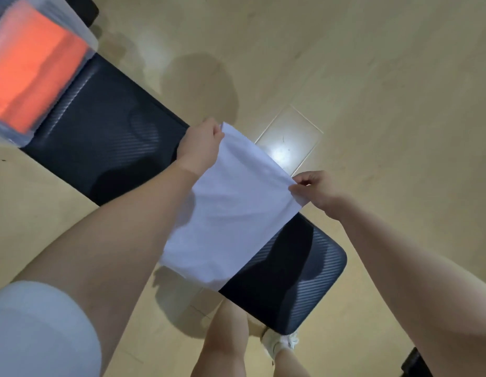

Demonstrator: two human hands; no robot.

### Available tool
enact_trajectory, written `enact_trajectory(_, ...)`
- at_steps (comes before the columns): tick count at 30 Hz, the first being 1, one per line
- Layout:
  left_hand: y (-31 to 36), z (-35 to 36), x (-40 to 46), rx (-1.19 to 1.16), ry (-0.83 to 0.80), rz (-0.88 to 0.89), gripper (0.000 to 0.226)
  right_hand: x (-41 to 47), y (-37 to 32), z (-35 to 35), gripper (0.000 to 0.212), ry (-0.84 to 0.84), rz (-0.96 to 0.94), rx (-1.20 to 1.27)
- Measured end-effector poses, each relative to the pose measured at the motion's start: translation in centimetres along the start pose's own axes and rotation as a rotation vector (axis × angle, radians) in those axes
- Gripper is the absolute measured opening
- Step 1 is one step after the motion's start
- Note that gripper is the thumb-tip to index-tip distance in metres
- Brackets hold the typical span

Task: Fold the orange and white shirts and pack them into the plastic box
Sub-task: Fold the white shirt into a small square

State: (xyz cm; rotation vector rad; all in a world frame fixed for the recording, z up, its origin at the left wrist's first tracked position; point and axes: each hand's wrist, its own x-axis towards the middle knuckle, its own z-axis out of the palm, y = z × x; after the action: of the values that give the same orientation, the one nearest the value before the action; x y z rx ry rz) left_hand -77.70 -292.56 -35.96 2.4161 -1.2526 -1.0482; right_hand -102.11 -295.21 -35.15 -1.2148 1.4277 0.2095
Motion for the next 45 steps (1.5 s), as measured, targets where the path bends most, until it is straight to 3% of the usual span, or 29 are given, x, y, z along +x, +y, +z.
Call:
enact_trajectory(2, -0.5, -0.2, 0.2, -0.160, -0.009, -0.049, 0.015, 0.7, 0.0, -0.5, 0.028, 0.038, -0.004, 0.023)
enact_trajectory(4, -0.8, -0.4, 0.4, -0.155, 0.039, -0.045, 0.014, 1.9, -0.1, -0.4, 0.027, 0.158, 0.002, 0.029)
enact_trajectory(8, 0.0, 0.1, -0.1, 0.258, 0.190, 0.139, 0.030, 1.1, -1.0, 2.5, 0.037, 0.393, -0.026, -0.473)
enact_trajectory(10, -0.4, 1.0, -1.2, 0.452, 0.210, 0.320, 0.039, -0.9, -0.9, 5.6, 0.042, 0.502, -0.263, -0.595)
enact_trajectory(12, -2.0, 2.2, -3.0, 0.582, 0.140, 0.591, 0.037, -2.9, -0.2, 9.4, 0.049, 0.461, -0.459, -0.652)
enact_trajectory(14, -4.6, 2.8, -4.8, 0.731, -0.023, 0.749, 0.043, -4.4, 1.0, 12.6, 0.059, 0.293, -0.487, -0.727)
enact_trajectory(17, -8.2, 2.2, -6.5, 0.848, -0.137, 0.550, 0.066, -5.8, 3.9, 14.5, 0.066, 0.199, -0.332, -0.784)
enact_trajectory(20, -9.5, 0.7, -8.5, 0.826, -0.136, 0.280, 0.071, -8.0, 6.2, 14.0, 0.068, 0.294, -0.188, -0.807)
enact_trajectory(25, -10.8, -2.0, -13.9, 0.460, -0.177, 0.136, 0.060, -13.6, 6.9, 13.4, 0.058, 0.252, 0.008, -0.468)
enact_trajectory(28, -11.8, -3.2, -16.1, 0.384, -0.168, 0.120, 0.039, -15.8, 7.0, 15.2, 0.046, 0.300, 0.094, -0.260)
enact_trajectory(34, -14.3, -4.1, -18.1, 0.254, -0.163, 0.092, 0.038, -17.1, 7.1, 21.0, 0.034, 0.349, 0.170, 0.101)
enact_trajectory(36, -15.3, -4.1, -17.7, 0.126, -0.118, 0.062, 0.043, -16.6, 7.1, 23.0, 0.012, 0.370, 0.202, 0.171)
enact_trajectory(39, -16.8, -3.9, -16.7, -0.094, 0.003, -0.063, 0.046, -15.6, 6.9, 25.4, 0.011, 0.428, 0.288, 0.347)
enact_trajectory(41, -17.7, -3.4, -16.3, -0.249, 0.019, -0.235, 0.044, -15.0, 6.4, 27.0, 0.008, 0.478, 0.352, 0.557)
enact_trajectory(42, -18.1, -3.3, -16.1, -0.393, -0.004, -0.364, 0.045, -14.8, 6.2, 28.0, 0.009, 0.487, 0.382, 0.655)
enact_trajectory(45, -18.7, -3.0, -16.2, -0.769, -0.237, -0.636, 0.058, -13.7, 5.0, 30.8, 0.046, 0.455, 0.431, 0.998)
